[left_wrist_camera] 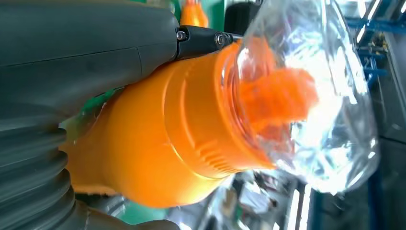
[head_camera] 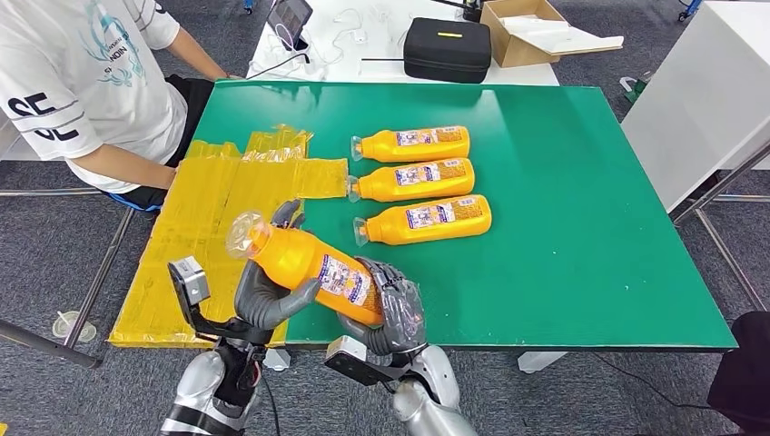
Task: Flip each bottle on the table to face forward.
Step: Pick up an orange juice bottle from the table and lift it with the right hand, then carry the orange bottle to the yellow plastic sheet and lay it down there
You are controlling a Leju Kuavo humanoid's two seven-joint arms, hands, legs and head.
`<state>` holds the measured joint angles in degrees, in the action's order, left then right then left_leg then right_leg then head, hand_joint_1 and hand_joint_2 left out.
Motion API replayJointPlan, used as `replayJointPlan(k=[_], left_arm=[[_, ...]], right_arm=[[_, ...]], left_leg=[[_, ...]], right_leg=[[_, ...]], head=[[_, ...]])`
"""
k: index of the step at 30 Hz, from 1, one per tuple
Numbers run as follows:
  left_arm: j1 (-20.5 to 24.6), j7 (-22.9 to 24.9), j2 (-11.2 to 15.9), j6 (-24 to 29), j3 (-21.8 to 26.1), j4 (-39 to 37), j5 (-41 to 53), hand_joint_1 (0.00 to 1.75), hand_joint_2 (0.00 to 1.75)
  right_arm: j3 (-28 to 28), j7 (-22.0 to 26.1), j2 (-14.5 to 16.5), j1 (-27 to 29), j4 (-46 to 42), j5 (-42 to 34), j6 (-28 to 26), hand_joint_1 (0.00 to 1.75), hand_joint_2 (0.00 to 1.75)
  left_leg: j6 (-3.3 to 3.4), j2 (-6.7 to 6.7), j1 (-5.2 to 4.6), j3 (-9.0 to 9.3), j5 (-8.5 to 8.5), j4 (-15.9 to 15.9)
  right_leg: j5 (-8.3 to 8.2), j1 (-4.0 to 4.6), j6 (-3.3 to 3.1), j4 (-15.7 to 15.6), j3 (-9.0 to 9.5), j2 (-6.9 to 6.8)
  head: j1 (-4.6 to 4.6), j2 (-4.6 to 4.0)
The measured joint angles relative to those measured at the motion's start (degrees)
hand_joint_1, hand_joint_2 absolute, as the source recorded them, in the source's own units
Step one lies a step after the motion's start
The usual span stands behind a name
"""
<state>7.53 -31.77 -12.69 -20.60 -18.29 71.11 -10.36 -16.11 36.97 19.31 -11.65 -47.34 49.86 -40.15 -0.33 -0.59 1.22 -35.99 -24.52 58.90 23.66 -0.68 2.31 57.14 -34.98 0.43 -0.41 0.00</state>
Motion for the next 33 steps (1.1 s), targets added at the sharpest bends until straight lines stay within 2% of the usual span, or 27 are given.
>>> replayJointPlan(k=[10, 13, 22, 28, 31, 33], left_arm=[[0.66, -1.34, 0.22, 11.47, -1.23, 0.04, 13.92, 0.0, 1.75], [0.85, -1.31, 0.29, 12.34, -1.64, 0.05, 15.61, 0.0, 1.75], [0.85, -1.26, 0.6, 1.73, -1.58, -0.44, 7.12, 0.0, 1.75], [0.84, -1.04, 0.63, -0.68, -1.48, -0.98, 5.09, 0.0, 1.75], [1.09, -0.44, 1.26, -6.64, -1.35, -2.03, -0.07, 0.0, 1.75], [1.41, -0.25, 1.92, -8.78, -1.35, -3.02, -1.6, 0.0, 1.75]], right_arm=[[-2.63, -1.07, -0.24, -0.64, 1.45, -3.75, 0.0, 1.74, 1.75], [-3.34, -1.34, -0.31, -0.8, 1.66, -4.8, 0.0, 1.72, 1.75], [-5.48, -1.51, -0.51, -1.33, 2.33, -6.34, -0.02, 1.71, 1.75], [-6.32, -1.38, -0.57, -1.55, 2.66, -6.32, -0.02, 1.67, 1.75], [-6.95, -1.34, -0.59, -1.74, 3.25, -6.29, -0.05, 1.65, 1.75], [-7.22, -1.42, -0.6, -1.84, 3.77, -6.21, -0.07, 1.64, 1.75]], left_leg=[[0.0, 0.0, 0.0, 0.0, 0.0, 0.0], [0.0, 0.0, 0.0, 0.0, 0.0, 0.0], [0.0, 0.01, 0.0, 0.0, 0.0, 0.0], [0.0, 0.01, 0.0, 0.0, 0.0, 0.0], [0.0, 0.01, 0.0, 0.0, 0.0, 0.0], [0.0, 0.0, 0.0, 0.0, 0.0, 0.0]], right_leg=[[0.0, 0.0, 0.0, 0.0, 0.0, 0.0], [0.0, 0.0, 0.0, 0.0, 0.0, 0.0], [0.0, 0.0, 0.0, 0.0, -0.01, 0.0], [0.0, 0.0, 0.0, 0.0, -0.01, 0.0], [0.0, 0.0, 0.0, 0.0, -0.01, 0.0], [0.0, 0.01, 0.0, 0.0, -0.01, 0.0]], head=[[0.01, 0.0], [0.01, 0.01], [-0.01, 0.0], [-0.01, 0.0], [0.0, 0.0], [-0.01, 0.0]])
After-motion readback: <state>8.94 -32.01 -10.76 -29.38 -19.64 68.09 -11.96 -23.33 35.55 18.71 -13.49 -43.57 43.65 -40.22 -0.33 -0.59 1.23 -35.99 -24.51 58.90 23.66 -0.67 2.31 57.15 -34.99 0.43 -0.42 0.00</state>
